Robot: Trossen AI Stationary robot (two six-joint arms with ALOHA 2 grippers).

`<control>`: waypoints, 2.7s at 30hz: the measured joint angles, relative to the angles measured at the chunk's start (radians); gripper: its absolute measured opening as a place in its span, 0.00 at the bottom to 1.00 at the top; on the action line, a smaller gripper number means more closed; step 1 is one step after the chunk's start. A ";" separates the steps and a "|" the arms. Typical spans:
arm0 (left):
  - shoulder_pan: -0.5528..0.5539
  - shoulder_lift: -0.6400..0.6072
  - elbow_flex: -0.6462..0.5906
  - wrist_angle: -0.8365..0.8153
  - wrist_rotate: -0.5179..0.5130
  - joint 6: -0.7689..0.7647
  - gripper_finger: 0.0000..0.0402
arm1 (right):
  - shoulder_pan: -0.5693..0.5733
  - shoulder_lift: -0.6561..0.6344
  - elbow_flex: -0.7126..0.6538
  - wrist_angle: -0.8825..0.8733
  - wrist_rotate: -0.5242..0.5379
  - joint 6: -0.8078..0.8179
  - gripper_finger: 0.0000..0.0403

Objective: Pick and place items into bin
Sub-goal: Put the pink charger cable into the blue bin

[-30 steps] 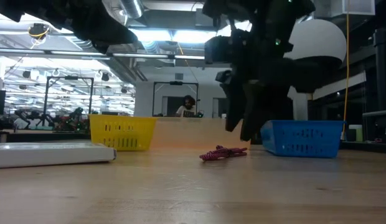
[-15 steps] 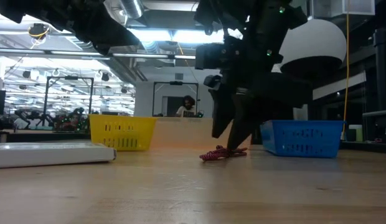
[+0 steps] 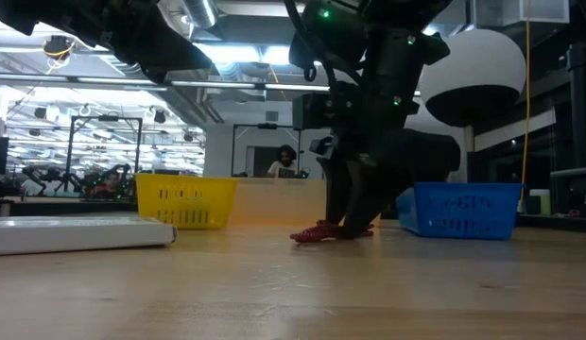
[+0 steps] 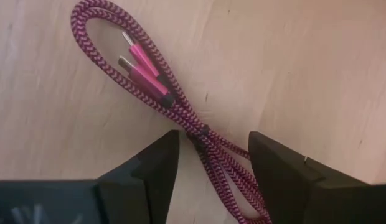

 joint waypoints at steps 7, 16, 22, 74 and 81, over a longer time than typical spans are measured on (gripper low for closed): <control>0.000 0.000 0.000 -0.001 0.000 0.000 0.01 | 0.000 0.006 0.000 -0.004 -0.001 0.003 0.46; 0.000 0.000 0.000 -0.001 0.000 0.000 0.01 | 0.001 0.008 -0.002 -0.010 -0.012 0.006 0.23; 0.000 0.000 0.000 -0.001 0.000 0.000 0.01 | 0.001 0.009 -0.002 -0.017 -0.014 0.023 0.05; 0.000 0.000 0.000 -0.003 0.000 0.027 0.01 | 0.055 -0.257 0.144 -0.378 -0.014 0.297 0.00; 0.000 0.000 0.000 -0.003 0.000 0.024 0.01 | 0.052 -0.424 -0.041 -0.339 0.082 0.502 0.00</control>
